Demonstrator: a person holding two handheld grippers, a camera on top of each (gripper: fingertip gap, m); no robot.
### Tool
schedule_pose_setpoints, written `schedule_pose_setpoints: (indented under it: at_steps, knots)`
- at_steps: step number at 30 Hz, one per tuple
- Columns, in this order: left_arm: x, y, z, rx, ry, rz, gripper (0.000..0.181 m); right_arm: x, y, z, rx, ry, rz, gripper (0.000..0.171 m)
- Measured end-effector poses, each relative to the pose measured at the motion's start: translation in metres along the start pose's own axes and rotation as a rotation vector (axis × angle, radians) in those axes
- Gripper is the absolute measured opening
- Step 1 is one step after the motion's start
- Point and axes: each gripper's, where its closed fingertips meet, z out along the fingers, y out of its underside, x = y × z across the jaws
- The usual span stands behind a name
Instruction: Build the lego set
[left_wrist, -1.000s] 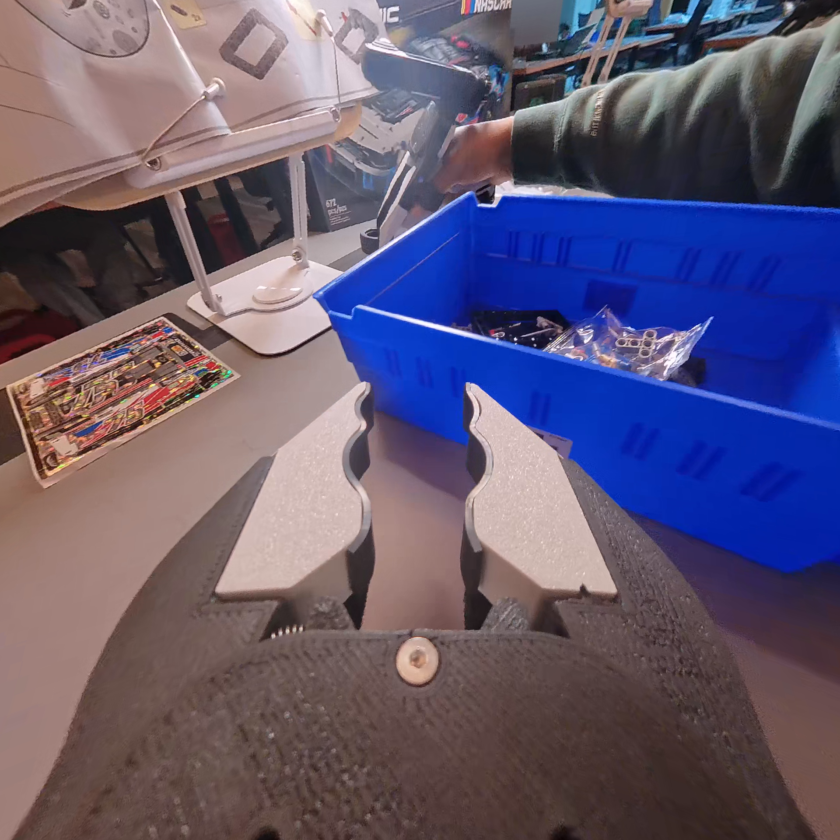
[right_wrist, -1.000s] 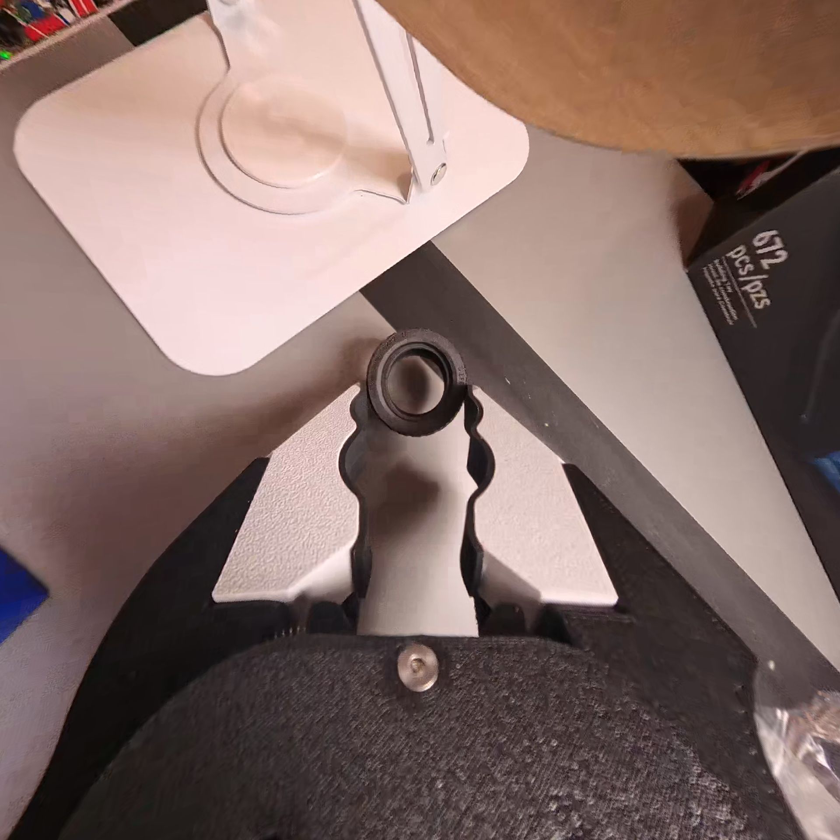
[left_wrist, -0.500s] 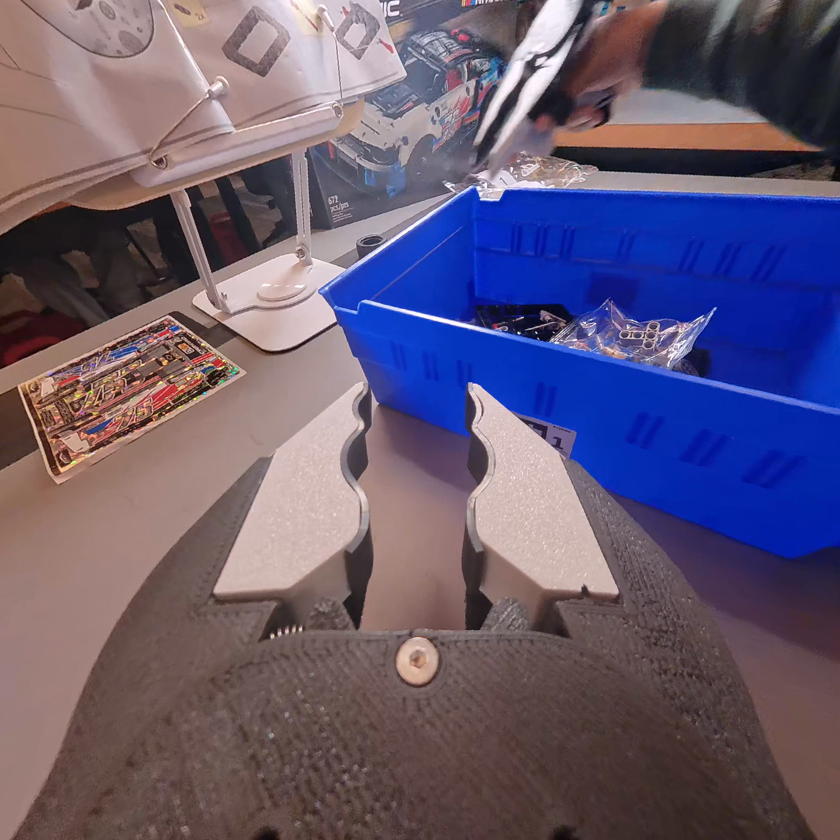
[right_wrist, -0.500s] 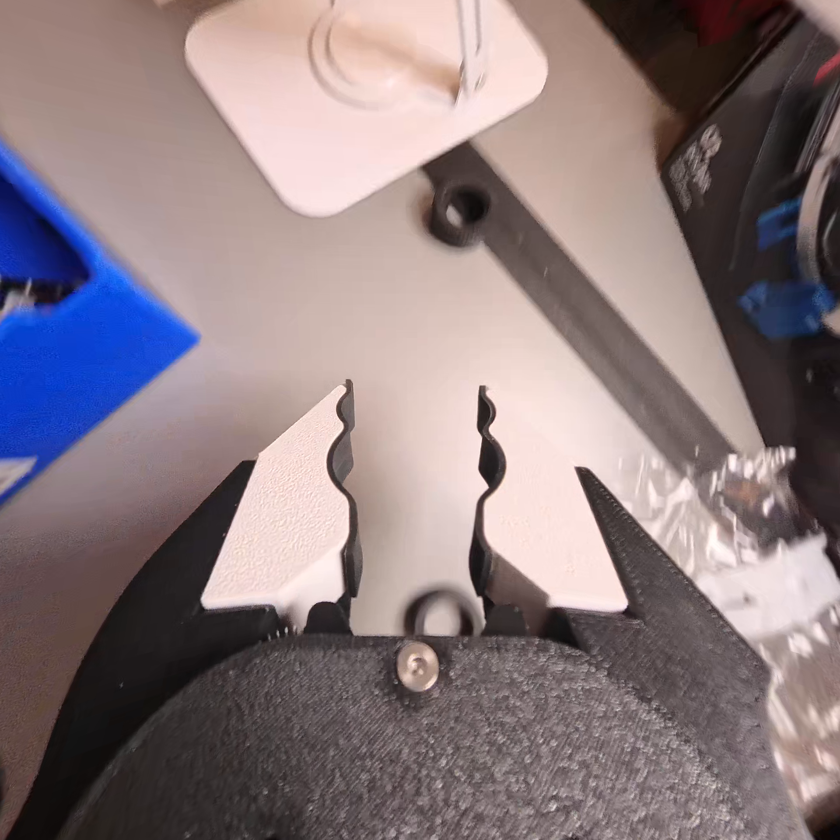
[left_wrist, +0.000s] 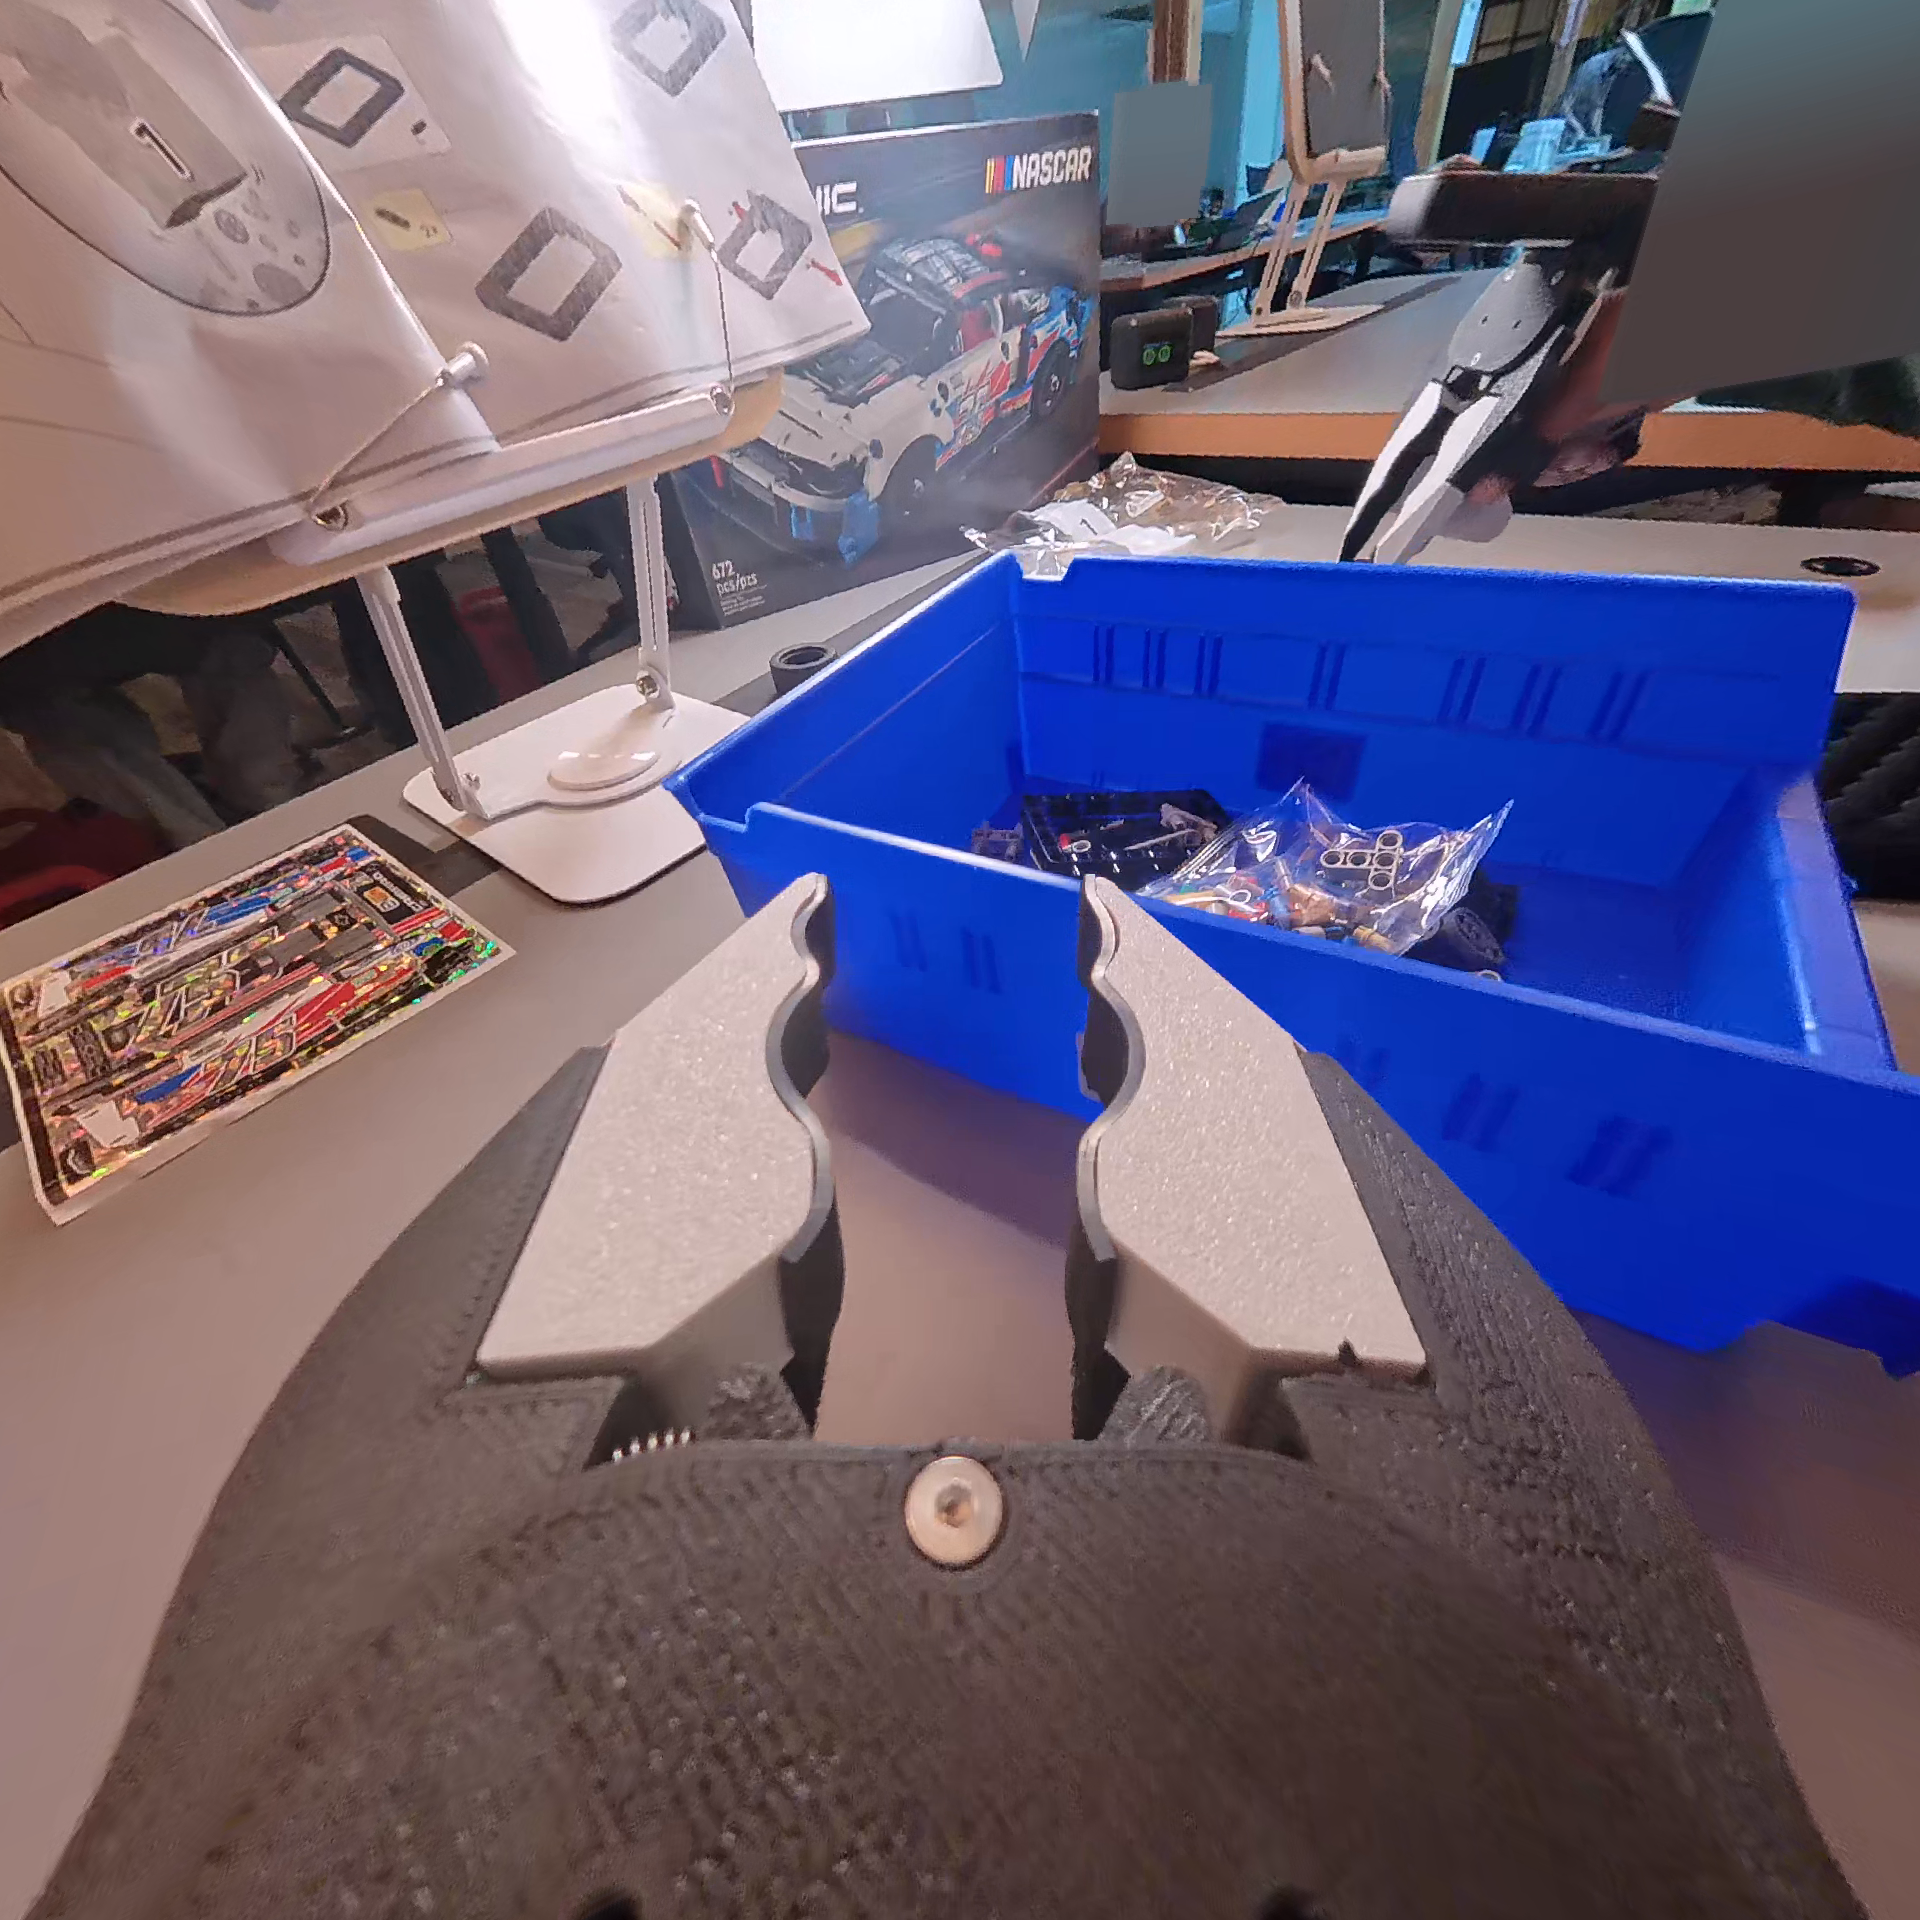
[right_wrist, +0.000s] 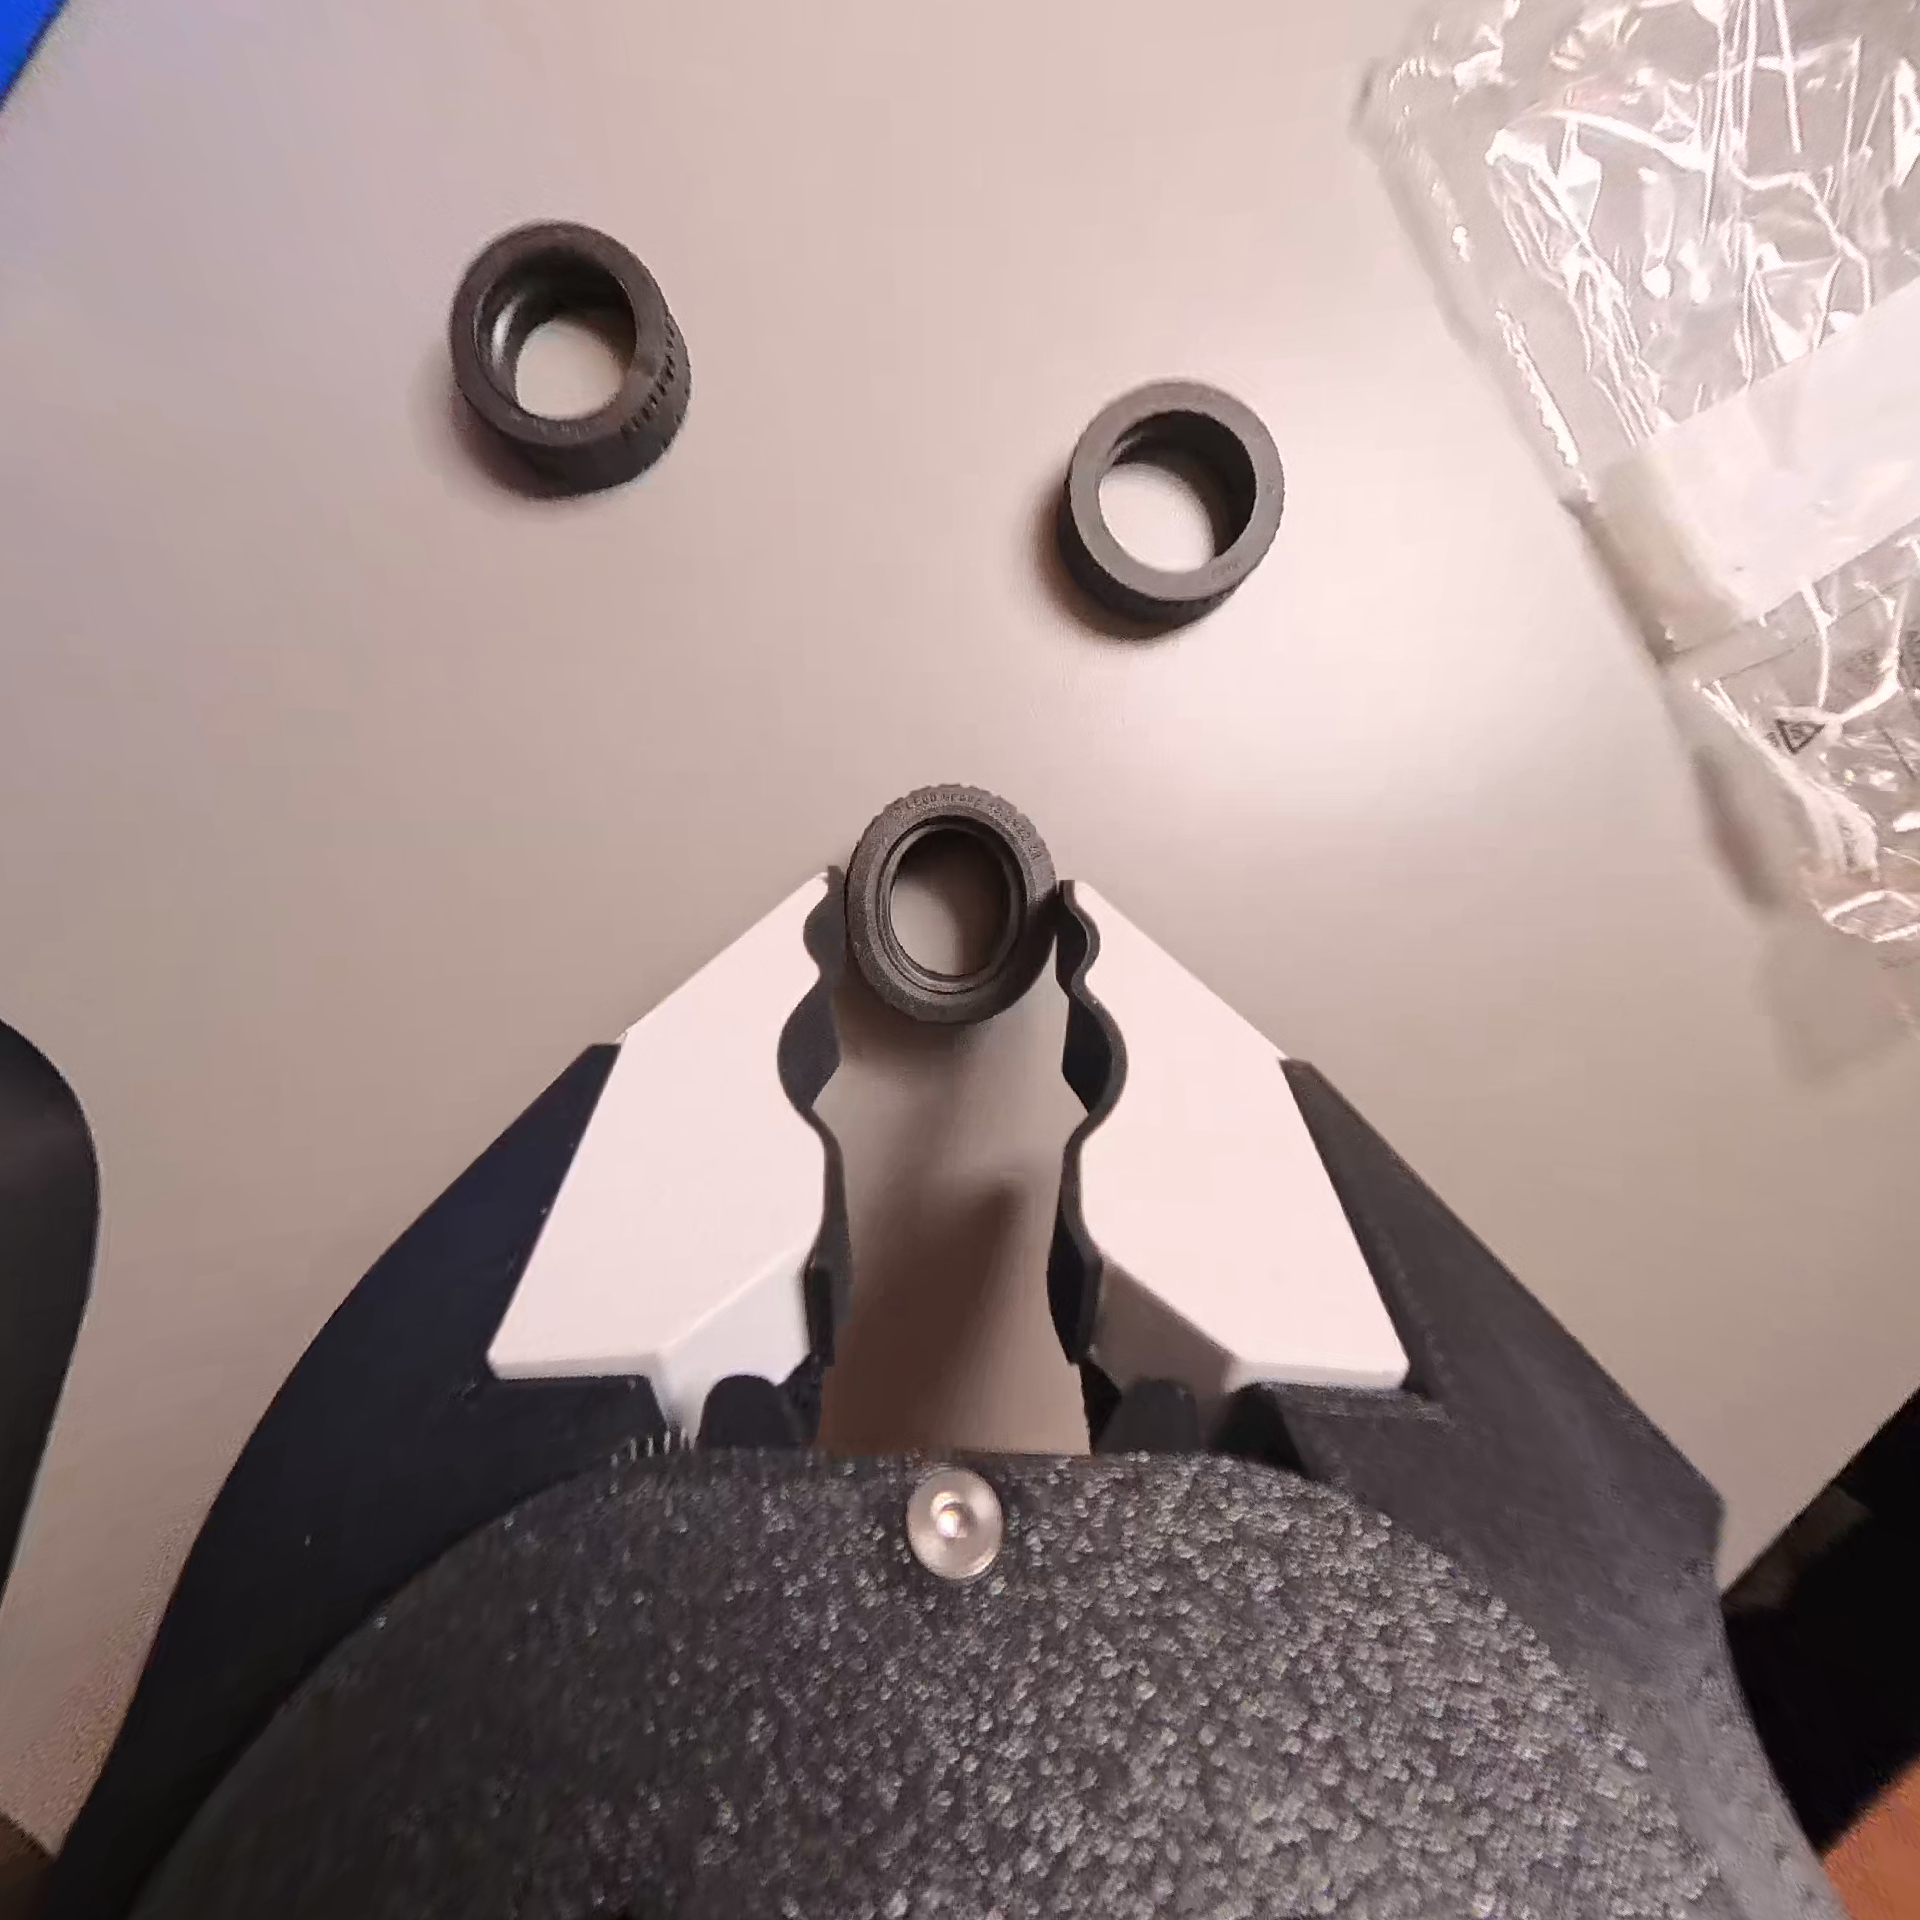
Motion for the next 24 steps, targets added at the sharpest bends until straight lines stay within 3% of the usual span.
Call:
schedule_pose_setpoints:
  at_steps: [6, 13, 18, 24]
  knots:
    - [-0.002, 0.001, 0.002, 0.001, -0.030, 0.015, 0.045, -0.002, -0.101, -0.004, 0.226, 0.018, -0.018, 0.037]
    - [-0.011, 0.013, 0.002, -0.028, -0.055, -0.006, 0.044, 0.011, -0.199, 0.081, 0.282, 0.030, 0.038, 0.038]
    - [-0.012, 0.018, 0.004, -0.041, -0.054, -0.022, 0.044, 0.023, -0.239, 0.131, 0.264, 0.074, 0.080, 0.038]
    - [-0.011, 0.022, 0.006, -0.056, -0.046, -0.017, 0.044, 0.044, -0.258, 0.154, 0.233, 0.129, 0.135, 0.039]
